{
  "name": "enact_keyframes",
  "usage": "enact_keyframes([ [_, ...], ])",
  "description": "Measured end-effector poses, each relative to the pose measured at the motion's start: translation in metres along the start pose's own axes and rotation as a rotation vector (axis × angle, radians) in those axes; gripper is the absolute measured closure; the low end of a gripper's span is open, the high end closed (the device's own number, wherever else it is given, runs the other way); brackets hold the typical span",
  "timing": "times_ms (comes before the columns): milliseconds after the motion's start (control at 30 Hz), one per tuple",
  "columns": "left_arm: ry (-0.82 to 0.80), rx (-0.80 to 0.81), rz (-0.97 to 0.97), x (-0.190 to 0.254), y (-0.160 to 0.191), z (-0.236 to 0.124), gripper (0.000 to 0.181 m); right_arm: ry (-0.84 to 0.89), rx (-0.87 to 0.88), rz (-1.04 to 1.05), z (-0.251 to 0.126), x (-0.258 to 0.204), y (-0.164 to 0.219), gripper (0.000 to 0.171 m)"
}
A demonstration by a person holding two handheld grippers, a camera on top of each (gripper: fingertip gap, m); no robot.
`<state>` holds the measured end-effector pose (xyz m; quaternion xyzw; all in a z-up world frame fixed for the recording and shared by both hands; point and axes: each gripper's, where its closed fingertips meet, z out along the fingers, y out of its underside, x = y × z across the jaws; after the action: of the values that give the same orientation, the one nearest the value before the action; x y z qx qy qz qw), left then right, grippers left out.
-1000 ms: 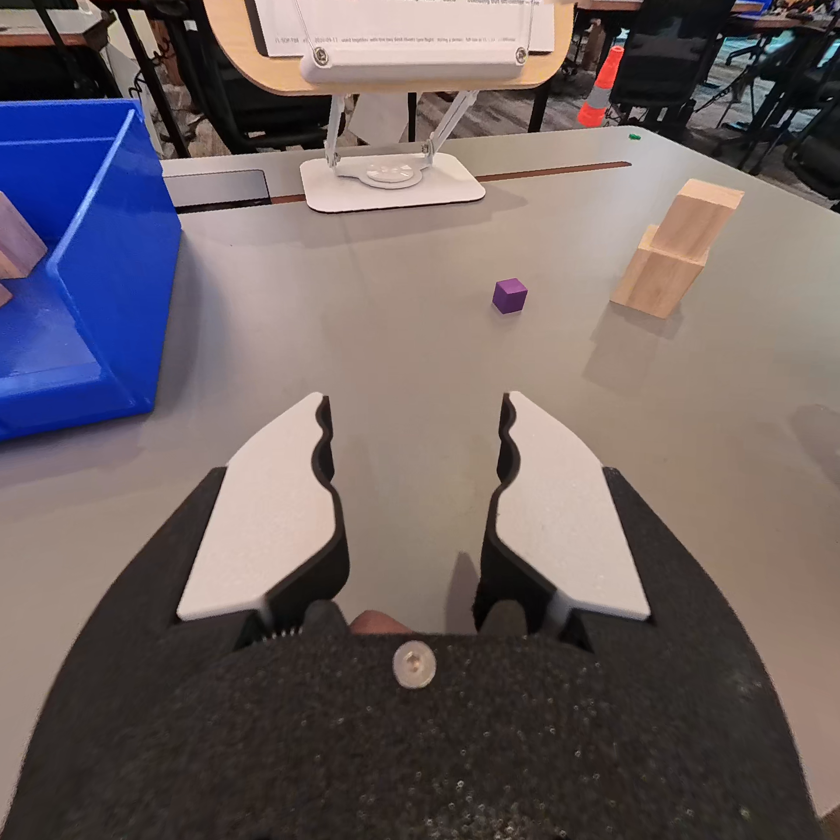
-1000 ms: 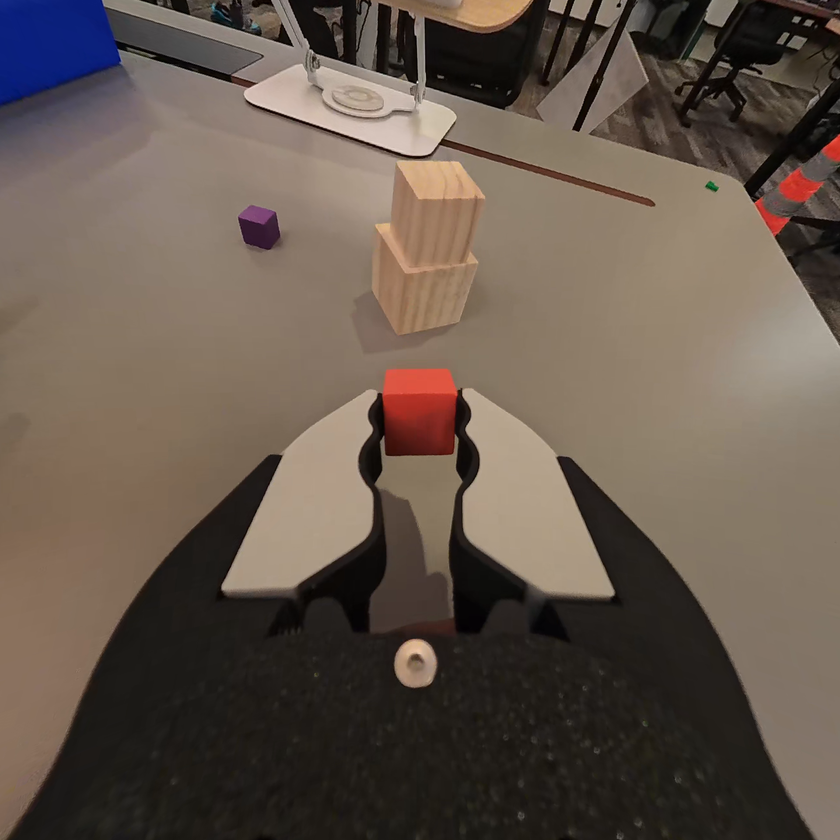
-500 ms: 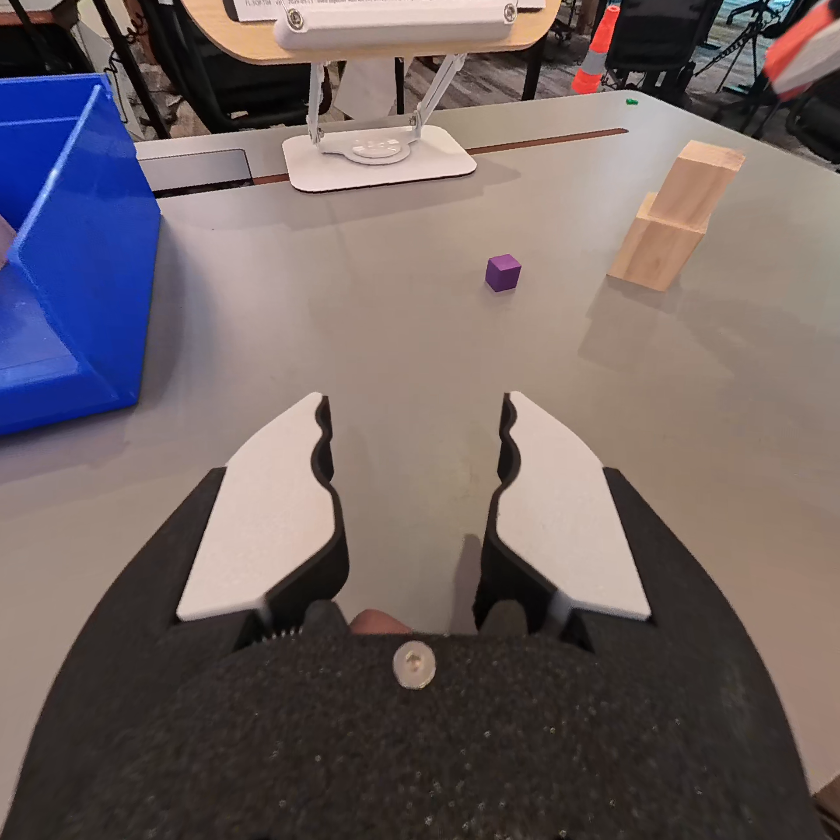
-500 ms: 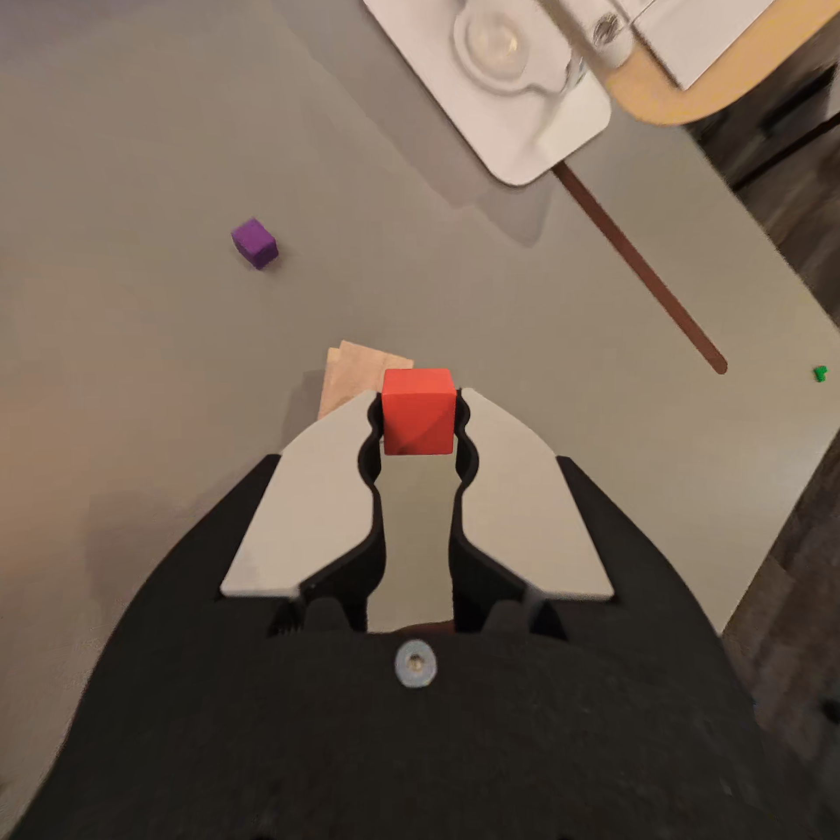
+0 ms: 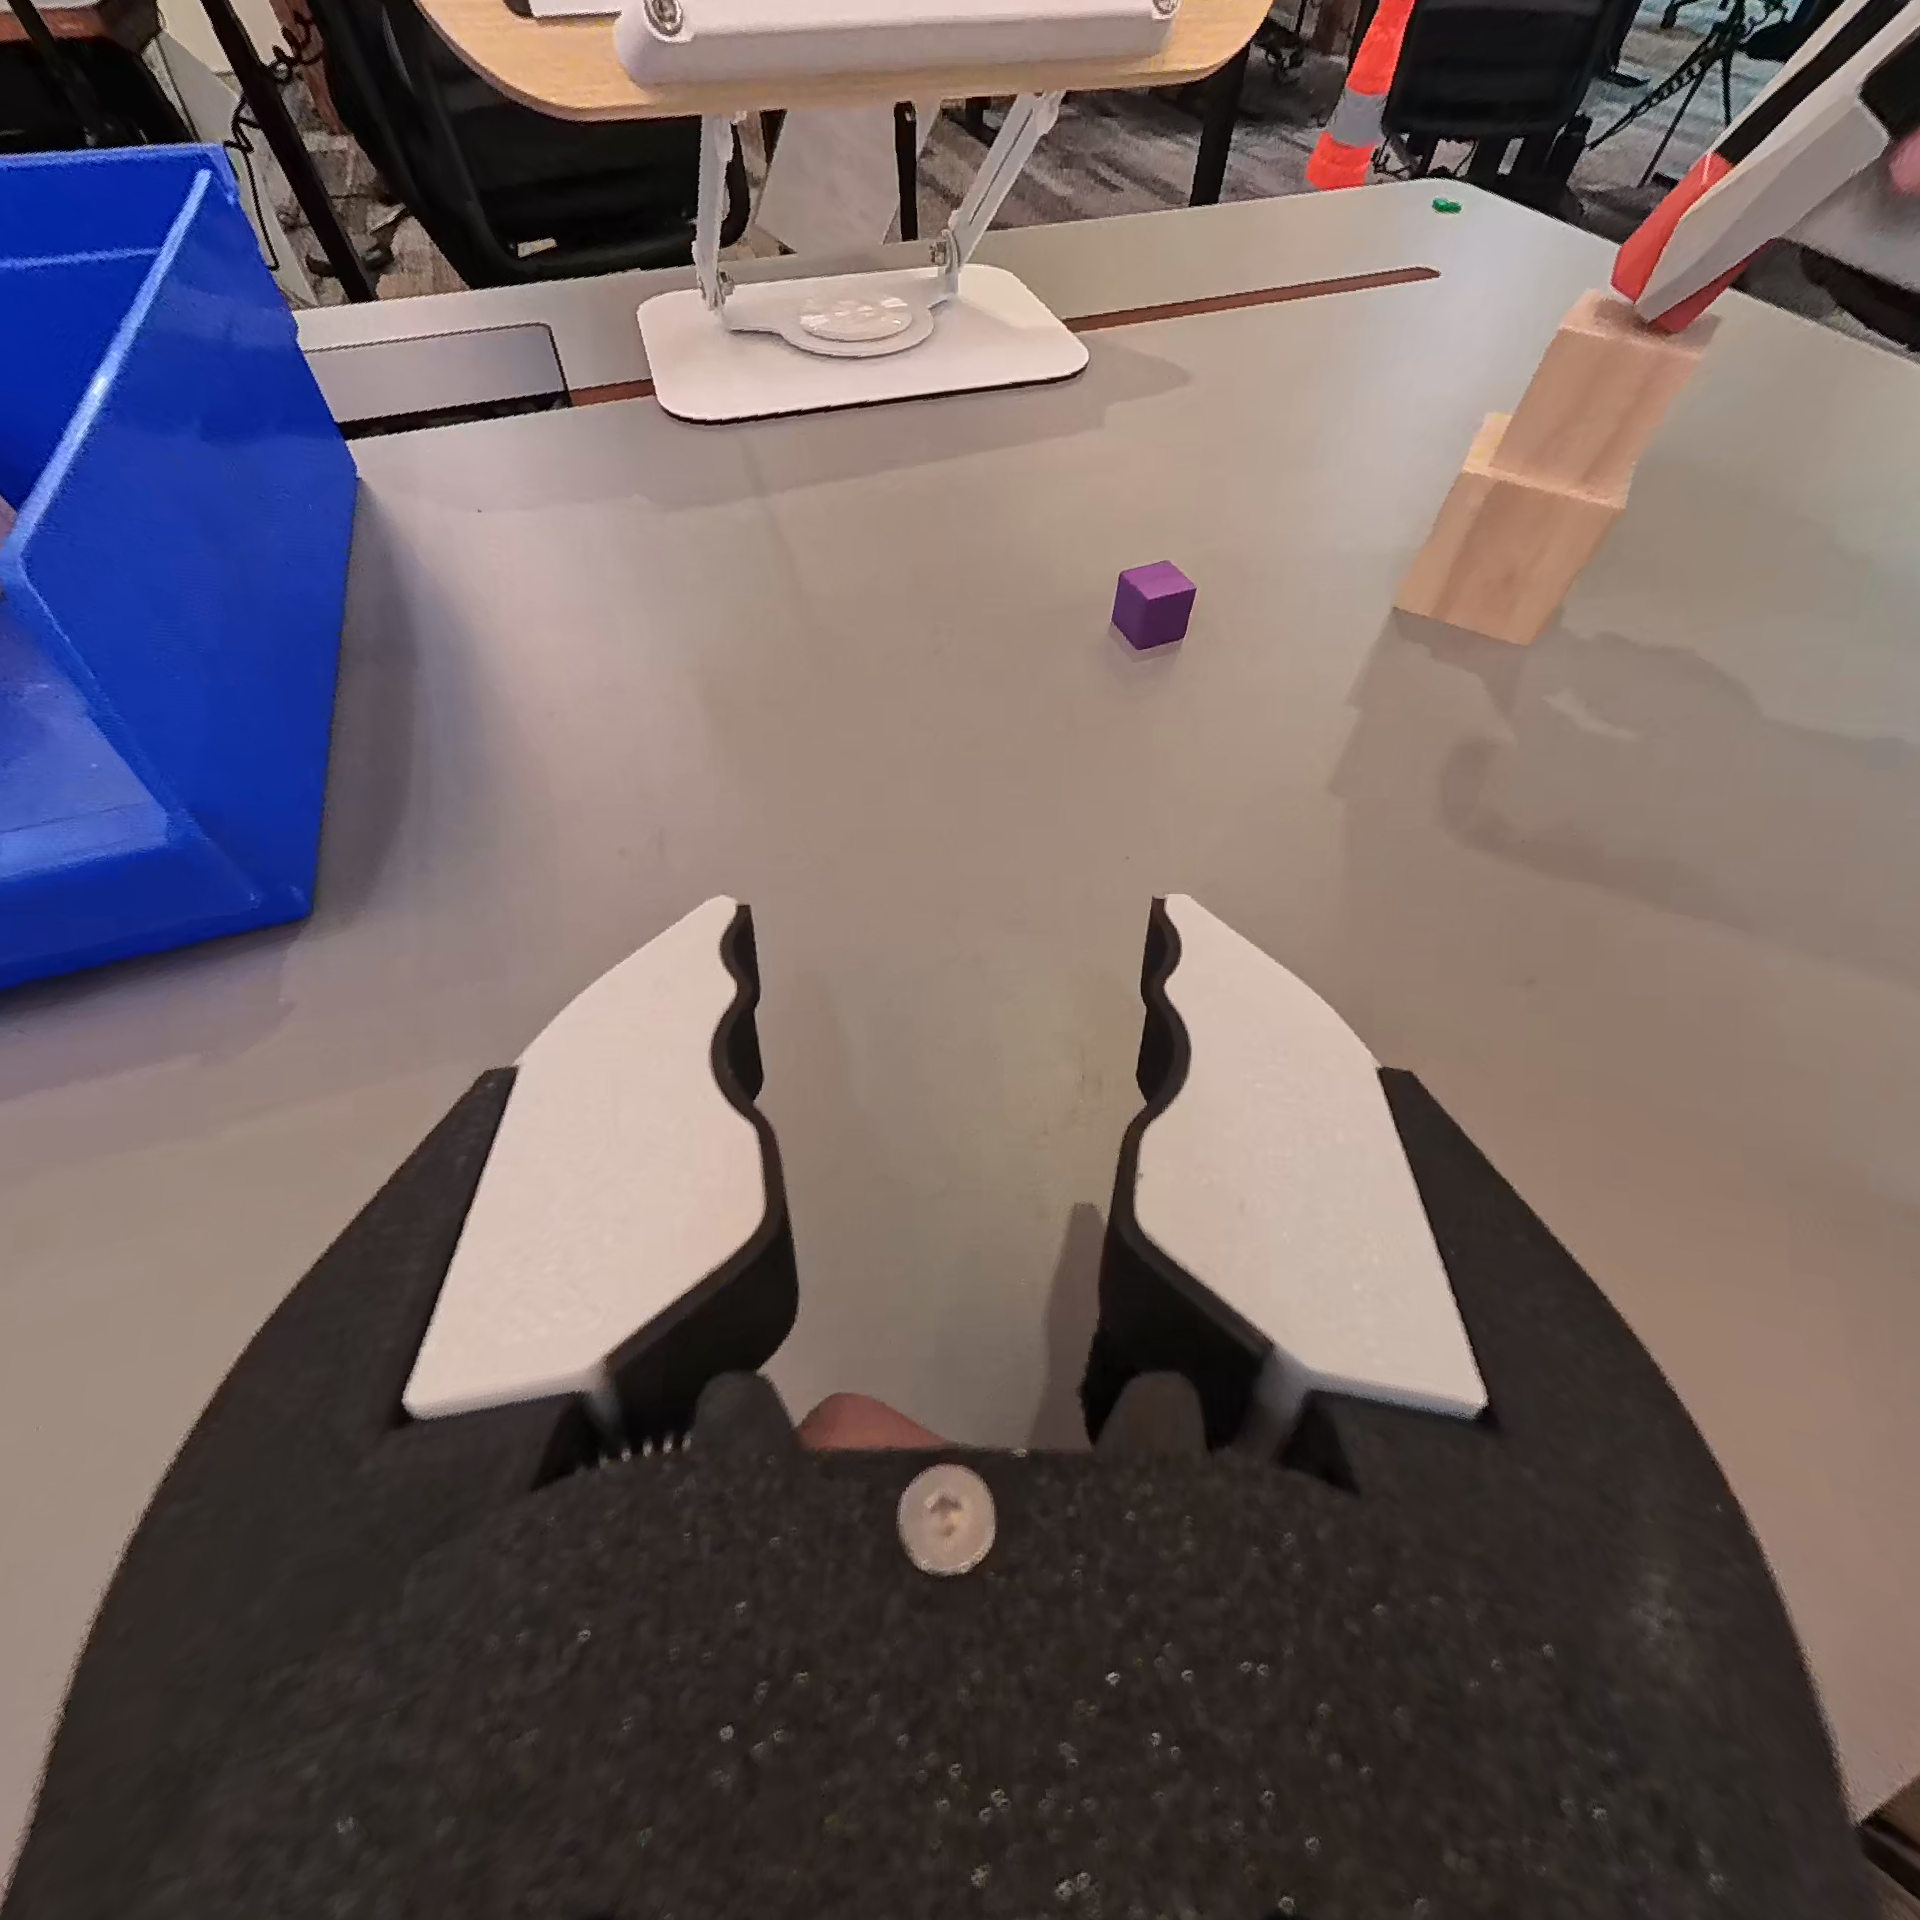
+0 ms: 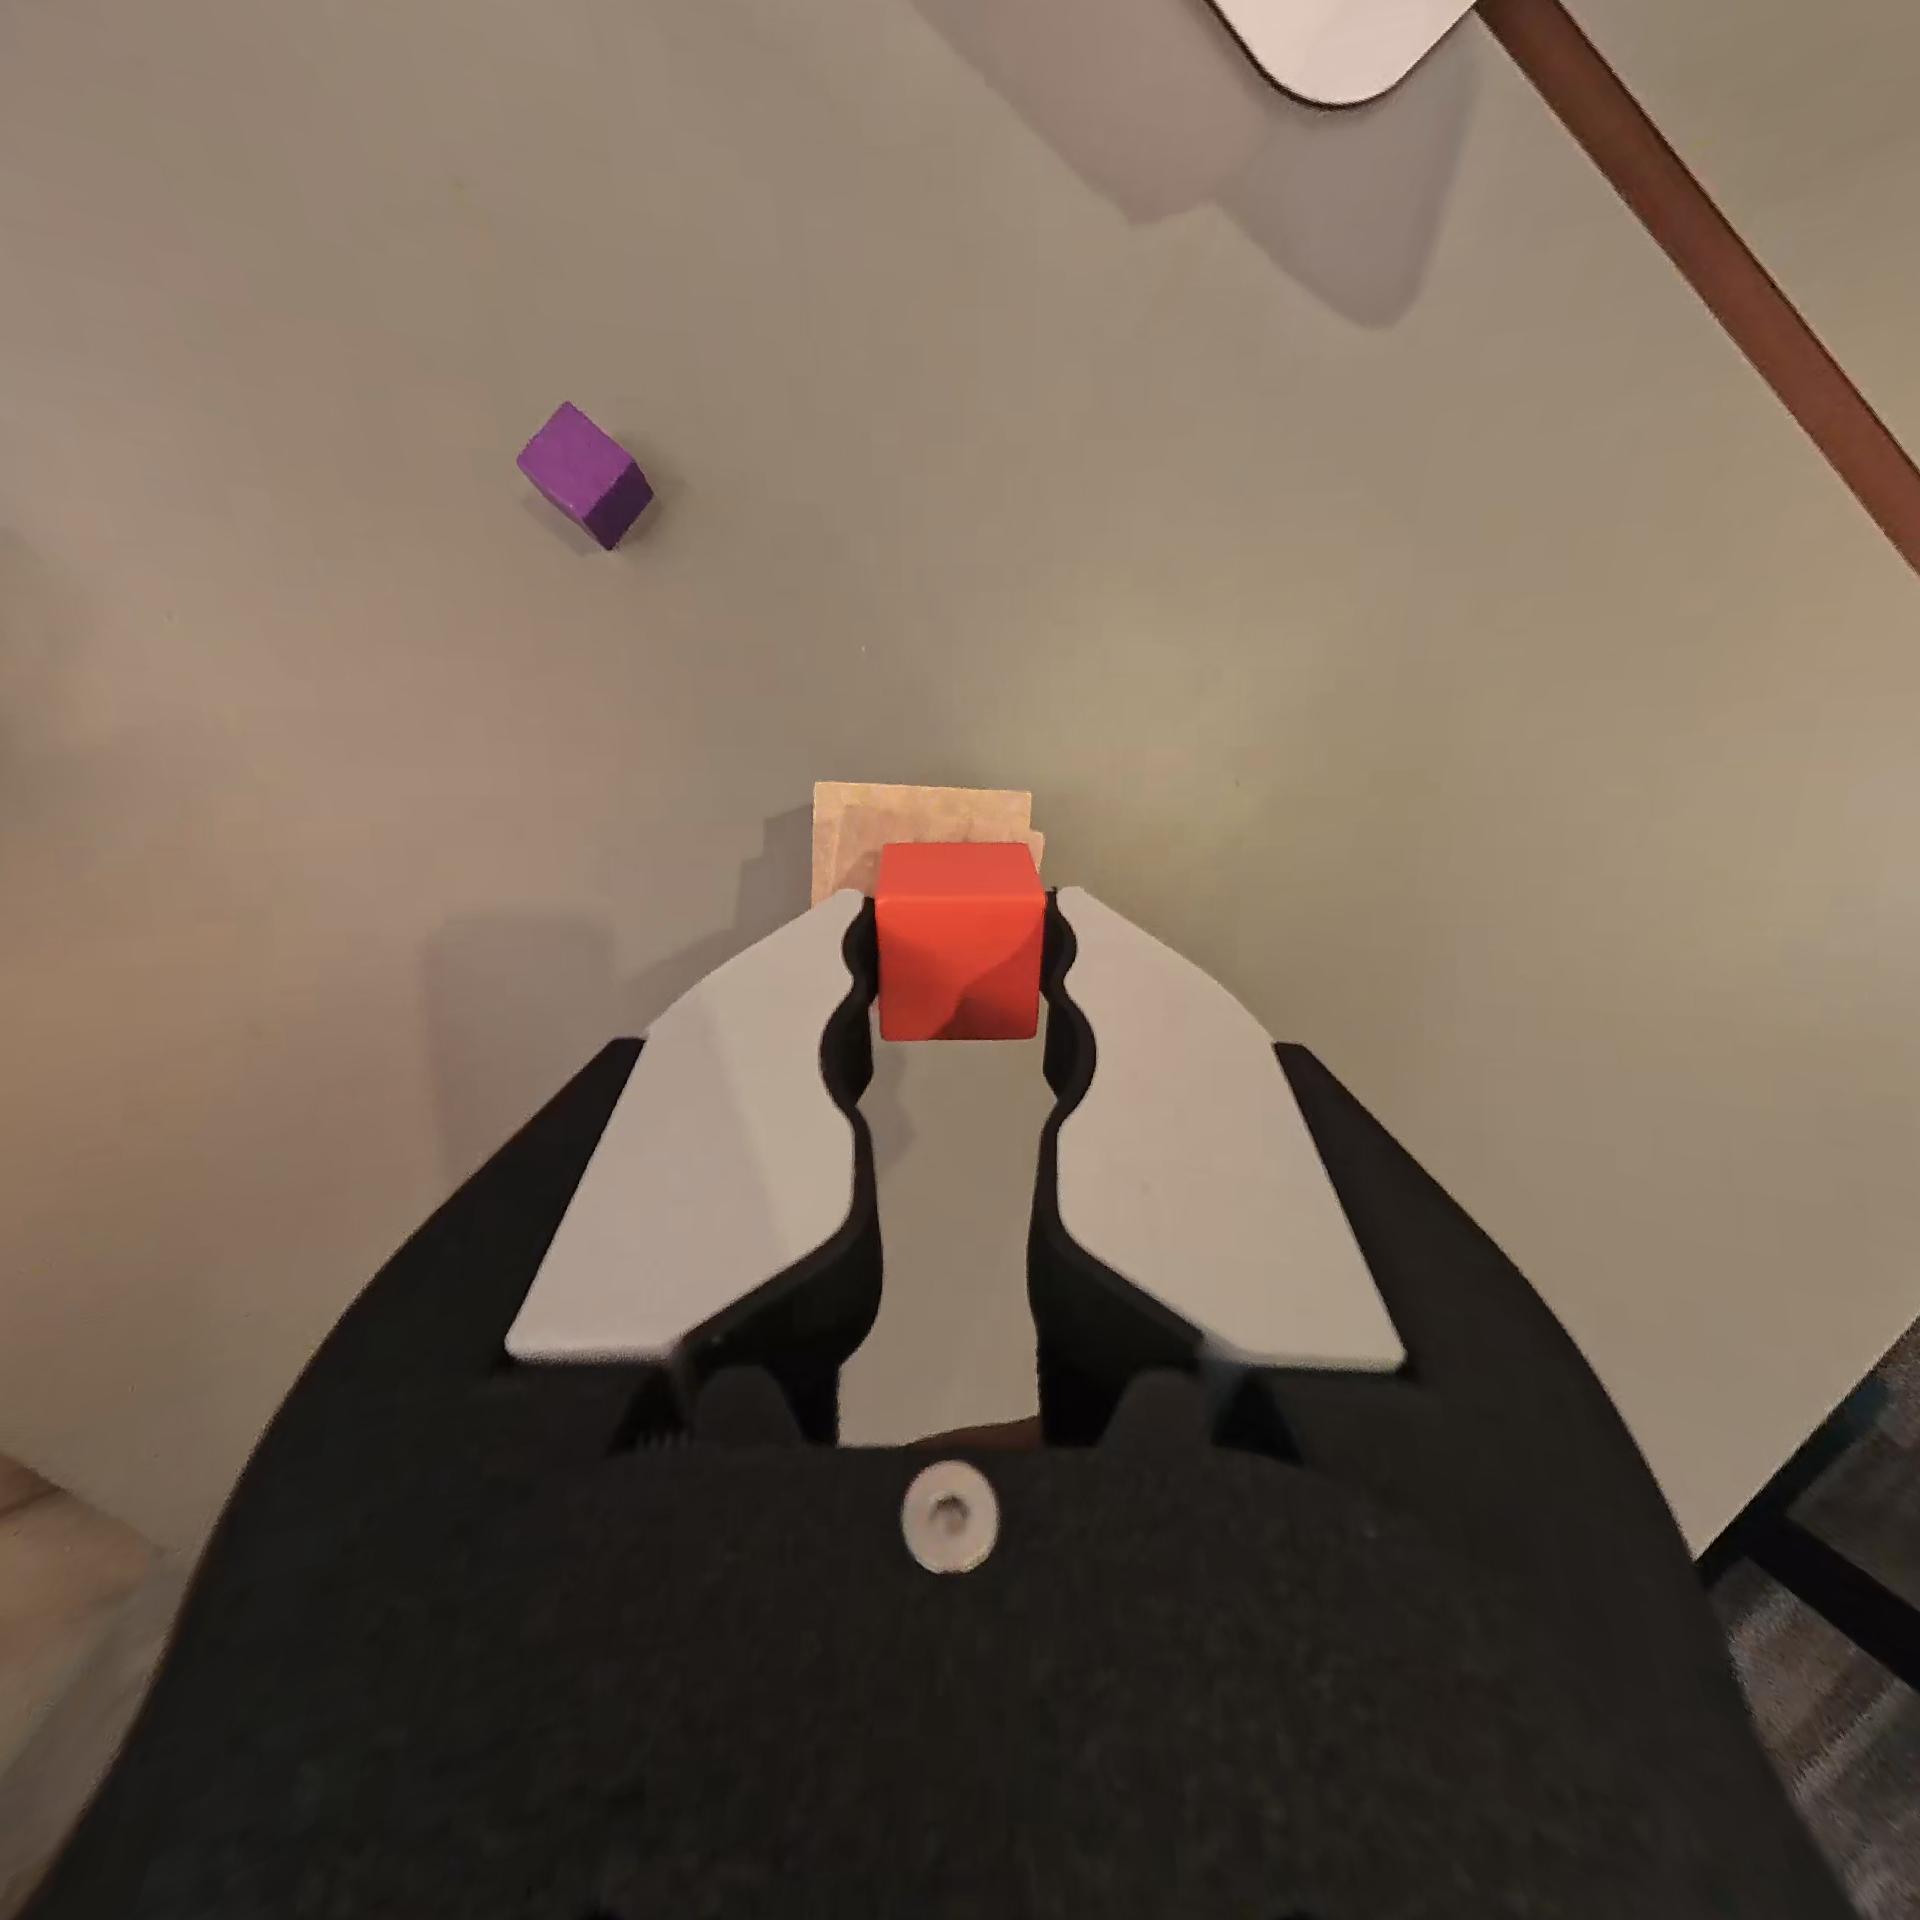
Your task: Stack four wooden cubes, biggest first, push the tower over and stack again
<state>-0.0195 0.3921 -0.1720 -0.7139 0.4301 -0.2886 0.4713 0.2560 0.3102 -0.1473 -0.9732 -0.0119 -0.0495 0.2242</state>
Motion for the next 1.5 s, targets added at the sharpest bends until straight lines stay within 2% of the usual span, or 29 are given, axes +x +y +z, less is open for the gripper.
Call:
enact_keyframes([
  [333,0.005,-0.004,0.001,0.001,0.001,0.000,0.110,-0.010,-0.035,0.027,-0.001,-0.002,0.001,0.142],
  [533,0.006,-0.003,0.003,0.002,0.000,0.000,0.110,0.017,0.036,0.040,-0.018,0.000,-0.005,0.137],
  [667,0.006,0.000,0.010,0.004,0.000,0.000,0.110,0.055,0.237,0.020,-0.051,-0.008,-0.025,0.130],
  [767,0.010,0.013,0.011,0.005,-0.002,0.000,0.111,0.202,0.457,-0.053,-0.078,-0.029,-0.033,0.127],
  [833,0.005,0.025,0.015,0.005,-0.004,0.000,0.111,0.302,0.568,-0.065,-0.084,-0.051,-0.026,0.123],
  [1000,0.003,0.077,-0.015,0.003,-0.007,-0.002,0.111,0.434,0.572,0.125,-0.051,-0.089,0.022,0.109],
  [1100,0.004,0.119,-0.014,0.004,-0.012,-0.006,0.111,0.389,0.574,0.208,-0.029,-0.108,0.041,0.107],
  [1500,-0.013,0.101,0.017,0.007,-0.008,-0.005,0.111,0.327,0.578,0.286,-0.008,-0.119,0.068,0.104],
])
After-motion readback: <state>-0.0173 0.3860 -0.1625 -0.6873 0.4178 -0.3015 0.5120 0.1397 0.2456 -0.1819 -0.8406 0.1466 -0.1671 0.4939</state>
